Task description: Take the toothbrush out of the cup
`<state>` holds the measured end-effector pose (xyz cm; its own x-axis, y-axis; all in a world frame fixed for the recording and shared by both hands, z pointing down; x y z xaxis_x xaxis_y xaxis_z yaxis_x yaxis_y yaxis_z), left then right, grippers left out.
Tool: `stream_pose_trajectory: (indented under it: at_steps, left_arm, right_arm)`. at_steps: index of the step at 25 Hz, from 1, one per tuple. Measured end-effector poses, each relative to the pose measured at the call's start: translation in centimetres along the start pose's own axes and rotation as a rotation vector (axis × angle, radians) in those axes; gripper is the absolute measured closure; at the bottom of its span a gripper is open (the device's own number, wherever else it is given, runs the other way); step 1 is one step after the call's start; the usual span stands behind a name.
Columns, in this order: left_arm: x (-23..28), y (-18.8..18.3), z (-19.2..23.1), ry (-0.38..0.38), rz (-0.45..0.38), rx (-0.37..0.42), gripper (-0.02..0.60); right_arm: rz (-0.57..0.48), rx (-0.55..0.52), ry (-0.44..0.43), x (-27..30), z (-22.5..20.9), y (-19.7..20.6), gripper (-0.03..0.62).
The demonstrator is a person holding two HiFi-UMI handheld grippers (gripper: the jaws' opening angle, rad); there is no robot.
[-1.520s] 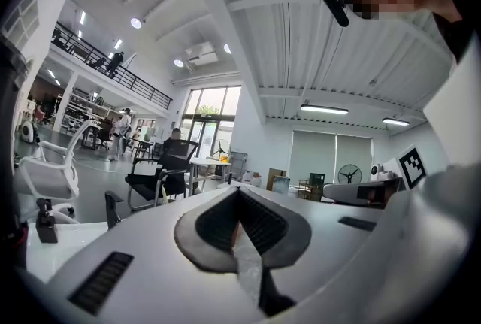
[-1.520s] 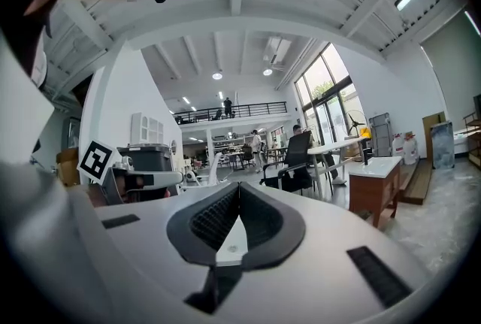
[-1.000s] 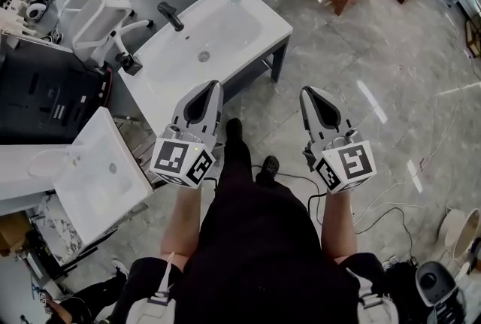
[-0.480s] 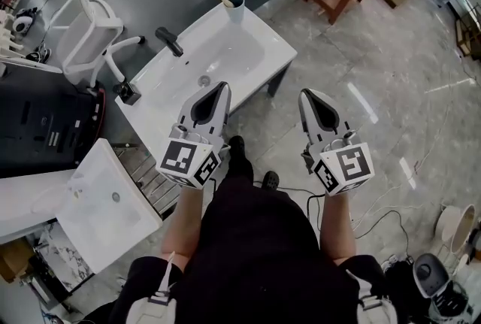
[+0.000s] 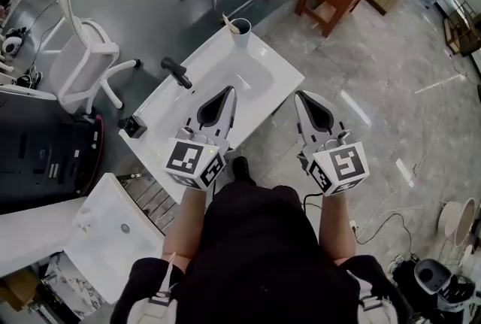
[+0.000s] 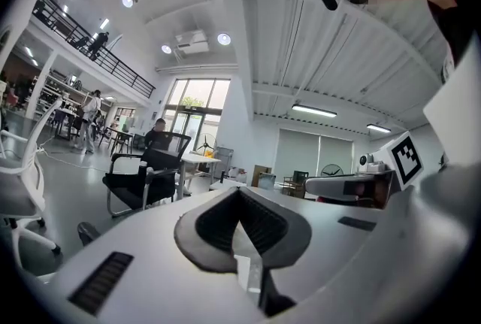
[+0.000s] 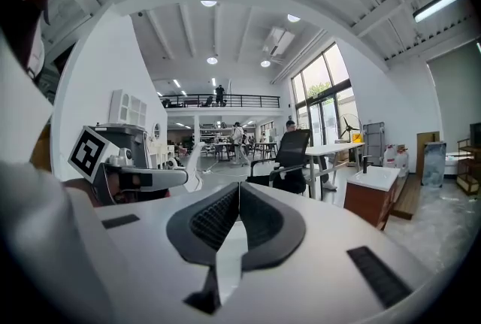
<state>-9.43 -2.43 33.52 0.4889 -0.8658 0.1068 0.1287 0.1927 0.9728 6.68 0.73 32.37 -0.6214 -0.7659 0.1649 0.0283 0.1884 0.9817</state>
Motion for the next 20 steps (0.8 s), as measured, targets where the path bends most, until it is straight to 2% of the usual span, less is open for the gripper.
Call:
stream_pose_trajectory:
  at_steps: [7, 13, 20]
  left_arm:
    - [1.0, 0.8, 2.4, 0.009, 0.027, -0.026, 0.568]
    - [1.7, 1.5, 3.5, -0.028, 0.043, -0.045, 0.568]
    - [2.5, 2.5, 5.4, -0.136, 0.059, -0.07, 0.568]
  right_arm:
    - [0.045, -0.003, 0.006, 3.2, 0.7, 0.7, 0.563]
    - [0.09, 0.015, -0.011, 4.7, -0.2, 1.7, 0.562]
    - [0.114, 0.023, -0.131, 9.3, -1.7, 2.3, 0.562]
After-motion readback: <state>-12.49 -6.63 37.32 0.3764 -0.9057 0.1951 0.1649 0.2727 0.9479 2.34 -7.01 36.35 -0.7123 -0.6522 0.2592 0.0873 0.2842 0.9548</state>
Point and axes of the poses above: the fingertips, and each gripper's own axes: x forward along the fingers, z to its left, y out of its underside, the point moved 3 cm from there along -x, backward along the fingers, and after that the axes turned 11 degrees about -y, right-handed, at the moved point
